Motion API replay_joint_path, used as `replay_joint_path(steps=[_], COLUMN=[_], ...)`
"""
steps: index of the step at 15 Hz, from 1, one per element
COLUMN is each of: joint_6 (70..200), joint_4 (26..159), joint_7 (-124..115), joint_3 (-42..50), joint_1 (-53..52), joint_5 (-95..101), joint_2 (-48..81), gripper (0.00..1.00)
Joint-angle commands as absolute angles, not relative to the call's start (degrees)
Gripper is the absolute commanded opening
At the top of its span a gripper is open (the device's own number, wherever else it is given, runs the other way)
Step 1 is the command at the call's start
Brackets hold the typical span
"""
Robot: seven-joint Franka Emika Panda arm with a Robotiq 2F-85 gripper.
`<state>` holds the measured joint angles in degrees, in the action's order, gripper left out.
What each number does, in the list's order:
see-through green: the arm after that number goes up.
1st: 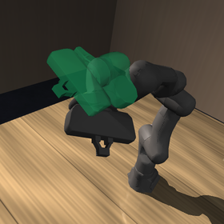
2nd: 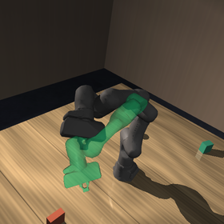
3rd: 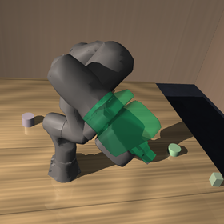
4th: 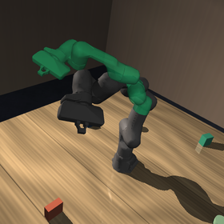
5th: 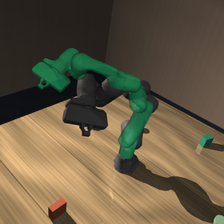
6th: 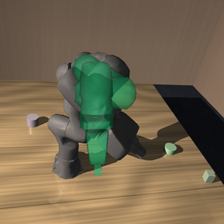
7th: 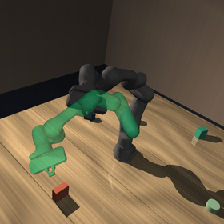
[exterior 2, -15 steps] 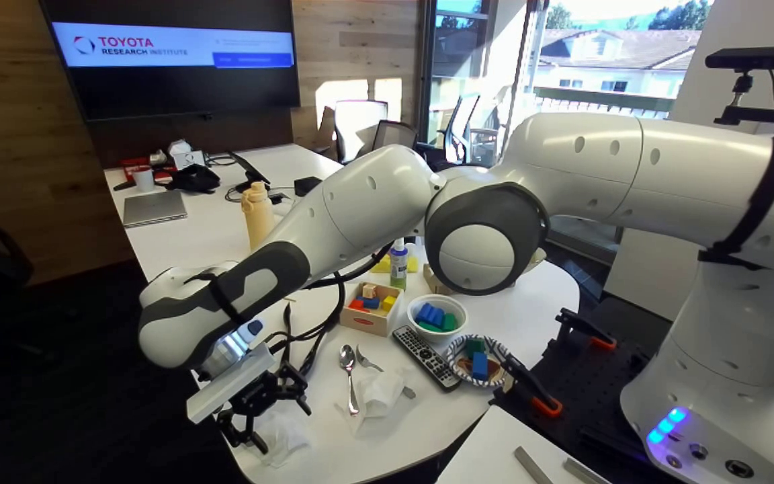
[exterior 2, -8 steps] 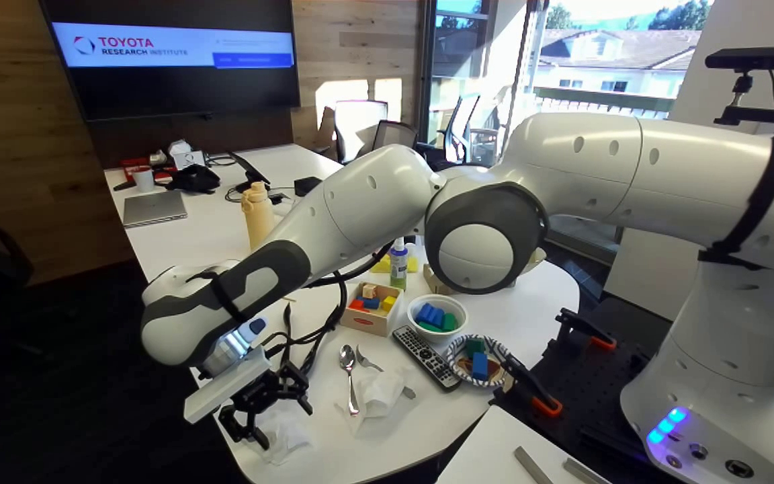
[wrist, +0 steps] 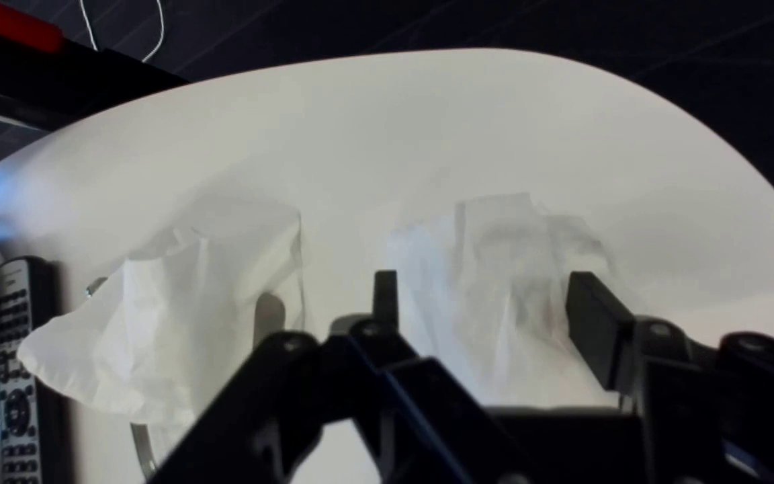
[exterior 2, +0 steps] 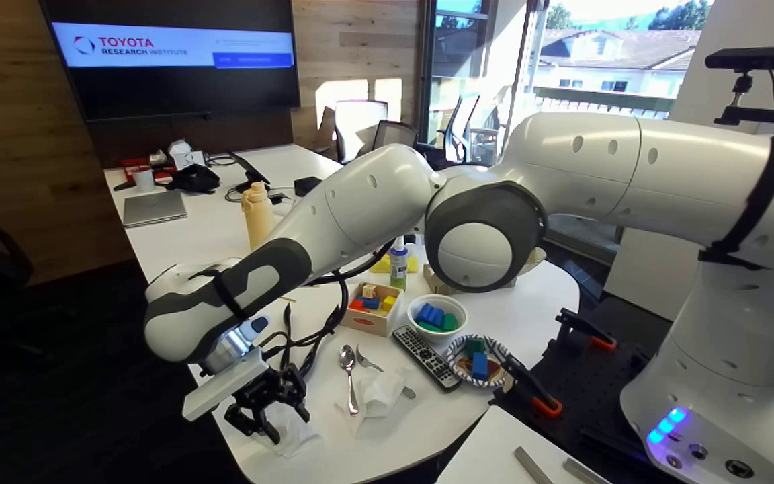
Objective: Turnover the napkin on the left.
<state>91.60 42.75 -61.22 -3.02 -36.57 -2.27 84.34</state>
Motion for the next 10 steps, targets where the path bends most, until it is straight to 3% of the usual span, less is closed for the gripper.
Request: replay_joint_path(steps=[1, 5, 10], joint_6=[91.3, 91.4, 92.9], joint_4=[42.6, 42.8, 44.2], joint_7=[-62.9, -62.6, -61.7], joint_3=[-3.0, -2.9, -2.9], joint_1=[-36.6, -36.4, -36.3], joint_5=[-2.2, -2.1, -2.4], joint_2=[84.3, 84.4, 83.4], gripper=[0.36, 0.05, 0.00])
